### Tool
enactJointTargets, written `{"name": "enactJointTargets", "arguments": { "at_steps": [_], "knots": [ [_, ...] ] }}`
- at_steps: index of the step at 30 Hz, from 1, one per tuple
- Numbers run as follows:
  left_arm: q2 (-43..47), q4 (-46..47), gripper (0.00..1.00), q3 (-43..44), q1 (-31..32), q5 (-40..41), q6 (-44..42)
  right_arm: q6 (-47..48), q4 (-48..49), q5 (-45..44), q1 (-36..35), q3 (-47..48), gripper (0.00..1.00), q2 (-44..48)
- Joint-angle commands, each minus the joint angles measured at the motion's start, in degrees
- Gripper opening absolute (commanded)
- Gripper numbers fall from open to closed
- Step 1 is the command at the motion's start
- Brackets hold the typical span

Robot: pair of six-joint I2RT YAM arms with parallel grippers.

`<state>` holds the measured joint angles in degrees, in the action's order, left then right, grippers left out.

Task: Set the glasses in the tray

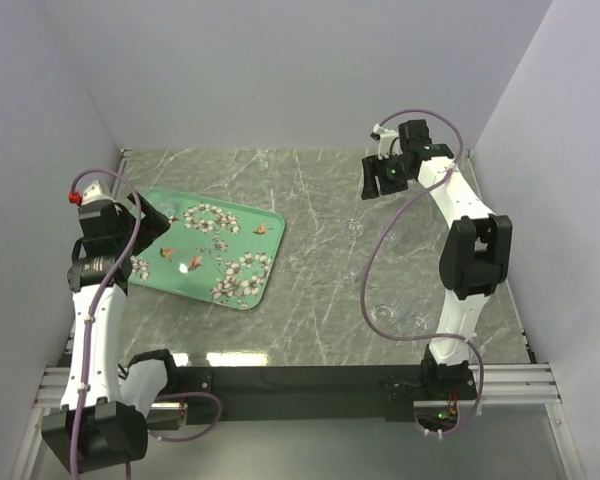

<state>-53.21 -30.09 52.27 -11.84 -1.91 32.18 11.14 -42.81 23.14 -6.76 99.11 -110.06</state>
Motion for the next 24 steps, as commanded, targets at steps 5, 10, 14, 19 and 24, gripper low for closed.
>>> {"name": "enactJointTargets", "arguments": {
  "at_steps": [5,10,14,19,24],
  "knots": [
    [6.4,0.6,0.99,-2.1,-0.1,-0.1,0.5,1.7,-4.0,-2.7,-0.4,2.2,0.63,-3.6],
    [7.6,1.0,1.00,-3.0,-0.2,-1.0,1.4,1.3,-1.9,-3.4,-0.6,0.2,0.57,-5.2],
    [7.7,0.9,0.99,-2.7,-0.1,-1.6,1.6,1.0,-0.3,-4.1,-1.3,-0.1,0.52,-6.3],
    [8.0,0.0,0.99,-2.0,-0.2,-1.9,1.2,1.3,0.7,-5.1,-2.5,-0.1,0.47,-7.3],
    [9.4,-0.5,1.00,-2.4,-0.2,-2.5,1.2,1.8,1.4,-6.3,-3.2,-0.8,0.39,-7.5]
  ]
}}
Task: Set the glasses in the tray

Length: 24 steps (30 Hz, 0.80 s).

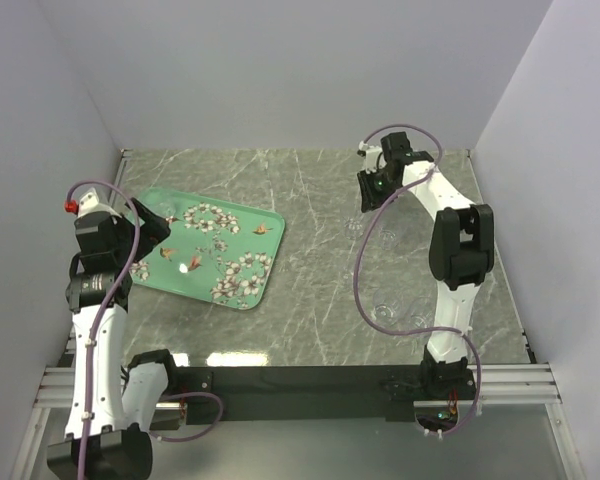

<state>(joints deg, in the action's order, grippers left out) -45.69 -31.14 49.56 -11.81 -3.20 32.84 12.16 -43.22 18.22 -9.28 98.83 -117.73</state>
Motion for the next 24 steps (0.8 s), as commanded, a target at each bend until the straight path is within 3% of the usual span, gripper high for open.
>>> {"name": "enactJointTargets", "arguments": {
  "at_steps": [1,8,12,19,24],
  "knots": [
    [2.3,0.5,0.99,0.1,-0.2,-1.4,0.6,0.8,2.0,-1.5,-0.8,-0.7,0.33,0.2],
    [6.6,3.8,0.99,-1.7,-0.2,-4.6,1.3,2.8,3.3,-2.1,-1.8,-1.8,0.01,2.8],
    [8.2,5.2,0.99,-1.7,-0.2,-5.7,1.5,4.4,2.8,0.0,-2.1,-0.7,0.00,4.6],
    [11.2,4.8,0.99,-1.8,-0.1,-5.1,1.2,9.7,-7.6,12.6,-2.5,9.1,0.00,5.1],
    [13.4,4.1,0.99,-3.1,-0.1,-4.8,0.7,11.6,-8.9,14.3,-5.7,11.7,0.00,6.6]
  ]
}}
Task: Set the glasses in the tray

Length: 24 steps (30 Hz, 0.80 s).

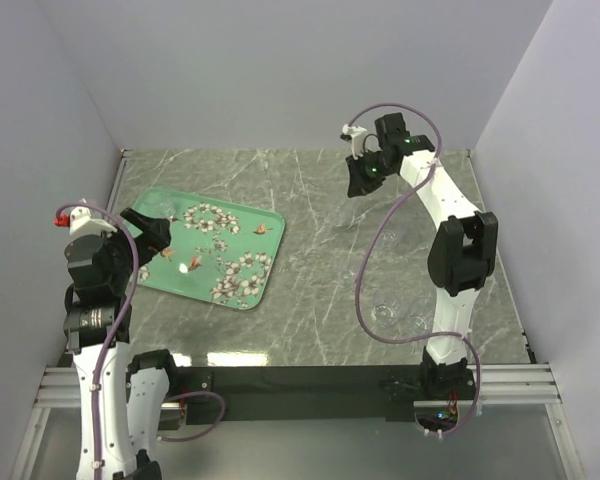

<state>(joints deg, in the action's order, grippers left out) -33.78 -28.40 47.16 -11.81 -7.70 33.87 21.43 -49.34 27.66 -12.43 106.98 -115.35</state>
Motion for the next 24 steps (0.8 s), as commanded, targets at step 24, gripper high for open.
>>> {"name": "enactJointTargets", "arguments": {
  "at_steps": [24],
  "knots": [
    [7.9,-3.9,1.00,-1.6,-0.2,3.8,-0.3,-12.0,9.9,-5.4,-27.7,23.3,0.00,-9.3]
  ]
}}
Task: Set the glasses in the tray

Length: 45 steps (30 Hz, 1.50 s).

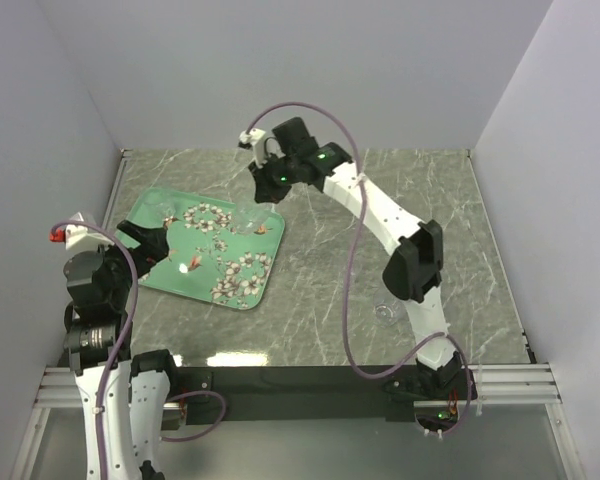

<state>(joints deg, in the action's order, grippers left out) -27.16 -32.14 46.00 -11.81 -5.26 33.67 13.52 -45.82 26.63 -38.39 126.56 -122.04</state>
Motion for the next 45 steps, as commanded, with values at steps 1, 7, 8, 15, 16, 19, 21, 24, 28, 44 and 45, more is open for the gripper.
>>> {"name": "enactJointTargets", "arguments": {
  "at_steps": [1,7,8,15,16,19,21,24,28,44,45],
  "knots": [
    [1.4,-0.3,0.99,-0.5,-0.1,1.4,-0.1,-5.2,7.3,-5.2,-2.8,4.2,0.00,-3.3],
    [1.4,-0.6,0.99,0.0,-0.2,1.0,1.7,-9.5,14.2,-10.8,-5.6,7.9,0.00,-8.9],
    [1.6,-0.6,0.99,0.0,-0.2,0.9,2.2,-9.8,14.7,-11.3,-6.0,8.7,0.00,-9.6],
    [0.3,-0.3,0.99,0.3,-0.2,0.7,2.0,-9.9,17.9,-19.5,-8.2,11.0,0.03,-15.8],
    [-0.1,-0.1,1.00,0.4,-0.1,0.5,2.0,-9.7,18.1,-20.9,-8.2,11.2,0.03,-16.2],
    [-1.1,0.8,0.99,0.4,-0.2,-0.4,2.4,-9.4,19.0,-22.5,-8.5,11.5,0.05,-17.9],
    [-1.5,1.3,1.00,0.3,-0.1,-0.7,2.6,-9.4,19.4,-23.0,-8.5,11.7,0.07,-19.1],
    [-1.8,1.9,0.99,0.1,-0.1,-1.4,3.0,-9.1,19.8,-23.6,-8.5,12.0,0.08,-20.0],
    [-2.2,2.4,0.99,-0.6,-0.2,-2.0,3.3,-9.0,19.8,-23.6,-8.8,11.9,0.11,-20.9],
    [-3.3,3.1,0.99,-0.4,-0.2,-3.4,3.1,-6.8,21.4,-25.1,-9.5,11.6,0.44,-20.2],
    [-3.3,3.3,0.99,-0.5,-0.2,-3.7,3.2,-6.5,21.5,-25.1,-9.5,11.7,0.47,-19.5]
  ]
}}
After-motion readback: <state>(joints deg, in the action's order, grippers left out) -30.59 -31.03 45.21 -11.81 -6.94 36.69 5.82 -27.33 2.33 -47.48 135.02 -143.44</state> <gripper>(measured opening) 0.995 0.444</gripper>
